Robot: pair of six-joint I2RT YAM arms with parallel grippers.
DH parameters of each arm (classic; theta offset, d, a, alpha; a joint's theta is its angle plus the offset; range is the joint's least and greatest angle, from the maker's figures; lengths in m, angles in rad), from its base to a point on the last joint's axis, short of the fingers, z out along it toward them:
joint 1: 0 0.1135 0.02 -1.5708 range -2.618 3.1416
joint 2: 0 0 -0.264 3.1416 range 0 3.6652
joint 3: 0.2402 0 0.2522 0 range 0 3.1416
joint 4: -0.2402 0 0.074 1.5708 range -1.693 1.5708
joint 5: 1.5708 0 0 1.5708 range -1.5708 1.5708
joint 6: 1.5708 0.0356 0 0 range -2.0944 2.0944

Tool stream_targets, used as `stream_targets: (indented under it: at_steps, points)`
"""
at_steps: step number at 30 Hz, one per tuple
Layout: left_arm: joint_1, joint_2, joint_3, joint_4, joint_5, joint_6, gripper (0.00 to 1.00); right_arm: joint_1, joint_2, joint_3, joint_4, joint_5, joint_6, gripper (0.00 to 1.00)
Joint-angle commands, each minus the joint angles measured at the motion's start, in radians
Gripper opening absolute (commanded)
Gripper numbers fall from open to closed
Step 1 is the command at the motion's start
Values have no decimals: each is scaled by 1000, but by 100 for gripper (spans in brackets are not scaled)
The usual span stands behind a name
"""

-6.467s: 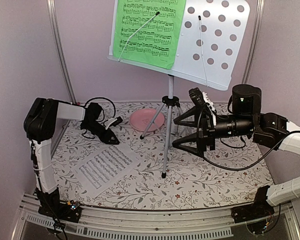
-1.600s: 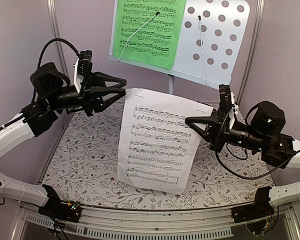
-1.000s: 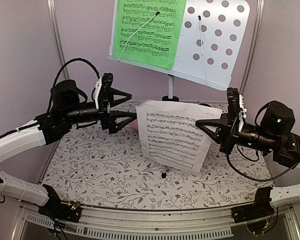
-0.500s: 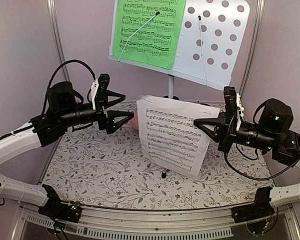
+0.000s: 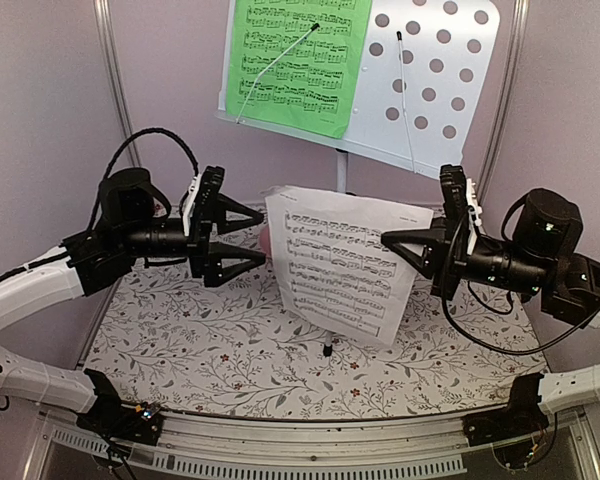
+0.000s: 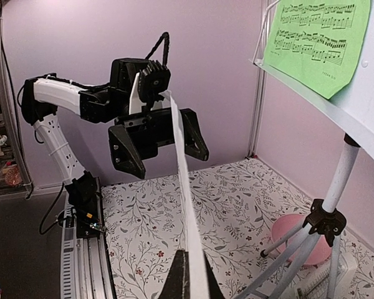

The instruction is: Set up the instrument practice props

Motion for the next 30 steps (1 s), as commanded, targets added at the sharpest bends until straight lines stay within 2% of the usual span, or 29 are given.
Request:
stream_targets:
  at_steps: [1, 6, 11, 19, 24, 28, 30]
  points:
    - [-38, -2, -34, 83, 78, -3, 87, -1, 6, 35, 12, -30, -4, 0]
    - [-57, -1, -64, 156, 113, -37, 83, -1, 31, 50, 11, -59, -7, 0]
    - [-78, 6, -85, 214, 137, -40, 72, -1, 35, 74, 4, -68, -10, 0]
    - [-145, 22, -97, 298, 95, -68, 43, -1, 34, 91, 16, -70, -12, 0]
    - [-165, 30, -68, 332, 45, -89, 19, -1, 5, 70, 36, -43, -4, 0]
    - [-173, 29, -61, 370, -35, -127, 2, -1, -17, 62, 38, -24, -4, 0]
    - [-183, 32, -58, 380, -63, -145, 0, -1, -29, 55, 41, -14, -2, 0]
